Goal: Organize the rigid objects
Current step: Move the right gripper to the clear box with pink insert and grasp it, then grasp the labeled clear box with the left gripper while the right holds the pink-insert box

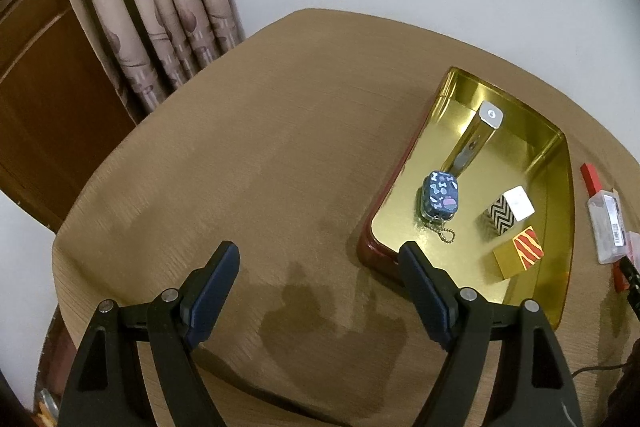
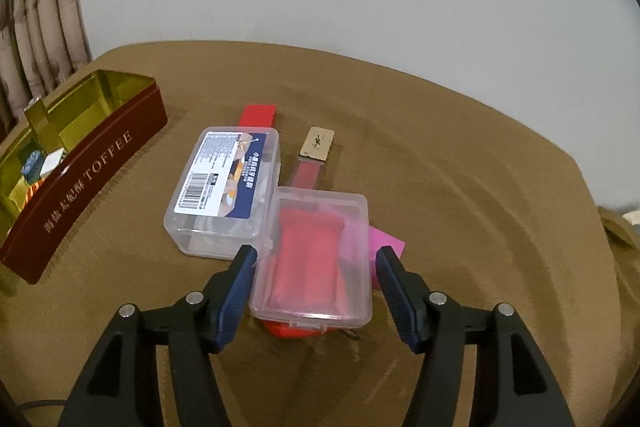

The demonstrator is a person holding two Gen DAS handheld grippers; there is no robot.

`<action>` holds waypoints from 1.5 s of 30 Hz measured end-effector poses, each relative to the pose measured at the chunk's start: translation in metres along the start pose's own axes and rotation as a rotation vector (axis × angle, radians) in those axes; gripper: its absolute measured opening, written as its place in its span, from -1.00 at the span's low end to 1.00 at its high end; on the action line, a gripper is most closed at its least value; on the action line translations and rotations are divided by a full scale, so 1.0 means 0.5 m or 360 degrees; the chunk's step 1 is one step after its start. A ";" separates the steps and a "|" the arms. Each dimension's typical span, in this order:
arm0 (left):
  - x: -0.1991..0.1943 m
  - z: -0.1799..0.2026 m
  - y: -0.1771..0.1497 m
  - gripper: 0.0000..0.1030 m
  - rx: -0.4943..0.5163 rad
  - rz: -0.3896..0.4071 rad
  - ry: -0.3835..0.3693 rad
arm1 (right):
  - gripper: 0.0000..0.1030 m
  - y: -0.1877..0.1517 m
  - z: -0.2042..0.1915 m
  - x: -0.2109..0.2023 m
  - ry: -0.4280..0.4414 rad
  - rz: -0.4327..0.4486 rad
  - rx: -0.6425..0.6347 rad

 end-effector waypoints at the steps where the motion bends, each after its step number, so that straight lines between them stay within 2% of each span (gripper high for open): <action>1: -0.001 0.001 0.000 0.54 0.0008 0.0007 0.0002 | 0.07 0.000 0.000 -0.002 0.0001 0.0007 0.0005; 5: -0.010 0.005 -0.002 0.54 0.0034 0.0039 0.0022 | 0.06 -0.006 -0.003 -0.008 0.0012 0.0035 0.0015; 9: -0.020 0.023 -0.007 0.54 0.0070 0.0057 -0.0006 | 0.06 -0.006 0.007 -0.026 -0.0017 0.0087 0.0030; 15: -0.045 0.069 -0.025 0.54 0.0138 0.0062 -0.0086 | 0.06 -0.036 0.084 -0.062 -0.0145 0.0092 0.0110; 22: -0.090 0.216 -0.067 0.54 0.0322 0.0049 -0.0211 | 0.06 -0.125 0.203 -0.060 -0.0238 -0.0052 0.0249; 26: -0.111 0.328 -0.087 0.54 0.0407 0.0011 -0.0303 | 0.06 -0.165 0.223 -0.045 -0.0227 -0.0119 0.0288; 33: -0.112 0.504 -0.124 0.54 0.0525 -0.0131 -0.0381 | 0.08 -0.161 0.209 -0.030 -0.0193 -0.0093 0.0300; 39: -0.075 0.613 -0.158 0.54 0.0509 -0.0328 -0.0419 | 0.08 -0.165 0.210 -0.024 -0.0189 -0.0085 0.0331; 45: -0.038 0.681 -0.178 0.53 0.0473 -0.0432 -0.0399 | 0.08 -0.164 0.209 -0.025 -0.0178 -0.0081 0.0343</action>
Point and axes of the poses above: each gripper's, at about its wrist camera, not at the fingertips, and x roughly the way its jaws point, z to its right, y to its top, the point moved 10 cm from there along x, roughly the way its jaws point, and after that the axes turned 10 degrees about -x, right-handed, at the moved point
